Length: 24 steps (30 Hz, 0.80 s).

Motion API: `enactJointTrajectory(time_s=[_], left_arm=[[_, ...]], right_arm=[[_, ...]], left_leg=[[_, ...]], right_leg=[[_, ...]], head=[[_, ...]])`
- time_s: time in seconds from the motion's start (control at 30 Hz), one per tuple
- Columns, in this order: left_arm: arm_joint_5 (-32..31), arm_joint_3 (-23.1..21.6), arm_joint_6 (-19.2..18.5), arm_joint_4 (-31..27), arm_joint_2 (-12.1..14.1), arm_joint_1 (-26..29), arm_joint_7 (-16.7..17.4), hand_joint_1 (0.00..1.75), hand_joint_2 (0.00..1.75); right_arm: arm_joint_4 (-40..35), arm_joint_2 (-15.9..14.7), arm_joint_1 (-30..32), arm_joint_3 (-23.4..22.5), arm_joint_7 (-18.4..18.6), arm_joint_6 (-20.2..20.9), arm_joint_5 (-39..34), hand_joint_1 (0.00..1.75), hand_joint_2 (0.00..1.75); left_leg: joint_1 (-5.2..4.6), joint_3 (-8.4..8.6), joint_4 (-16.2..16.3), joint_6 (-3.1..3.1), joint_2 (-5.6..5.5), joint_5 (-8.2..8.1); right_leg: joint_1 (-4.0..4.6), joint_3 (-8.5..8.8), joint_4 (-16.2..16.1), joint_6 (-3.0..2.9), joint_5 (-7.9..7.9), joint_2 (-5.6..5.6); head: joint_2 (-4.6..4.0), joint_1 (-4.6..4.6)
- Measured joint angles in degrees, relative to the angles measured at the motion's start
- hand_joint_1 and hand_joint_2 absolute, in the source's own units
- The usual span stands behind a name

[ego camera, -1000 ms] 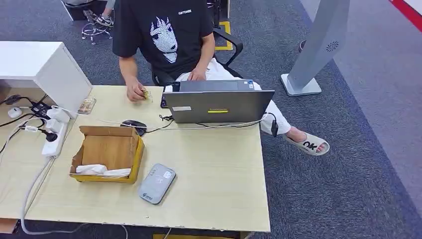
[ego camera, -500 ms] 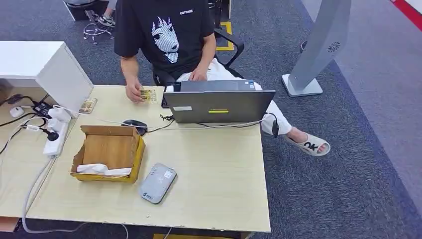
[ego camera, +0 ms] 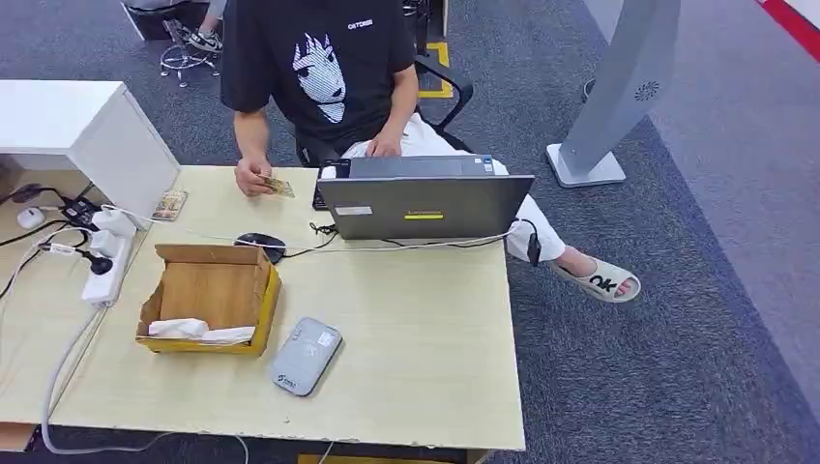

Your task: Pass the card to the sensor for recognition and then transmit it.

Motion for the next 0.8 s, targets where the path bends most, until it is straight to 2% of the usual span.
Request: enactJointTrajectory(time_s=[0.2,0.37,0.47,0.57,0.67,0.77,0.8], left_arm=[[-1.7,-2.4,0.7,-0.8,2.4,-0.5,0.1,0.0,1.75],[-3.4,-5.5,1.9,-1.0,5.3,-0.2,2.3,0.0,1.75],[-4.0,-6.8,2.0,-1.1,6.3,-0.1,2.4,0.0,1.75],[-8.3,-9.7,2.0,-1.4,8.0,0.3,5.3,0.0,1.75],[-18.9,-16.2,3.2,-1.0,11.2,-2.0,11.3,0.0,1.75],[-37.1,-26.7,2.7,4.2,16.7,-7.5,22.7,0.0,1.75],[-42.3,-30.1,2.3,6.7,18.9,-9.6,25.5,0.0,1.75]], right_arm=[[0.2,0.2,0.0,-0.2,0.7,-0.8,-0.2,0.0,1.75],[0.2,0.2,0.0,-0.2,1.2,-0.8,-0.2,0.0,1.75],[0.2,0.2,0.0,-0.2,1.3,-0.8,-0.1,0.0,1.75],[0.2,0.2,0.0,-0.2,1.4,-0.4,0.2,0.0,1.75],[0.3,0.2,-0.1,0.1,1.6,0.5,1.0,0.0,1.75],[0.3,0.2,-0.4,1.0,2.5,0.9,2.8,0.0,1.75],[0.3,0.2,-0.5,1.4,3.0,0.9,3.4,0.0,1.75]], left_leg=[[0.01,0.02,0.0,-0.02,0.01,0.02],[0.01,0.01,0.0,-0.03,0.01,0.02],[0.0,0.01,0.0,-0.03,0.01,0.02],[0.0,0.01,0.0,-0.03,-0.03,0.02],[0.0,0.07,0.0,-0.02,-0.08,0.04],[0.01,0.03,0.0,-0.08,-0.3,0.22],[0.03,0.02,0.0,-0.11,-0.3,0.29]], right_leg=[[0.01,0.01,0.0,0.0,0.0,0.03],[0.0,0.01,0.0,0.0,0.0,0.03],[0.0,0.0,0.0,0.0,0.0,0.04],[-0.01,-0.13,0.0,0.0,0.0,-0.04],[0.0,-0.29,0.0,0.01,0.01,-0.09],[0.0,-0.15,0.0,-0.01,0.08,-0.33],[0.0,-0.16,0.0,-0.06,0.15,-0.33]], head=[[0.0,0.0],[0.0,0.0],[0.0,0.0],[0.0,0.02],[0.0,0.0],[0.0,0.02],[0.0,0.02]])
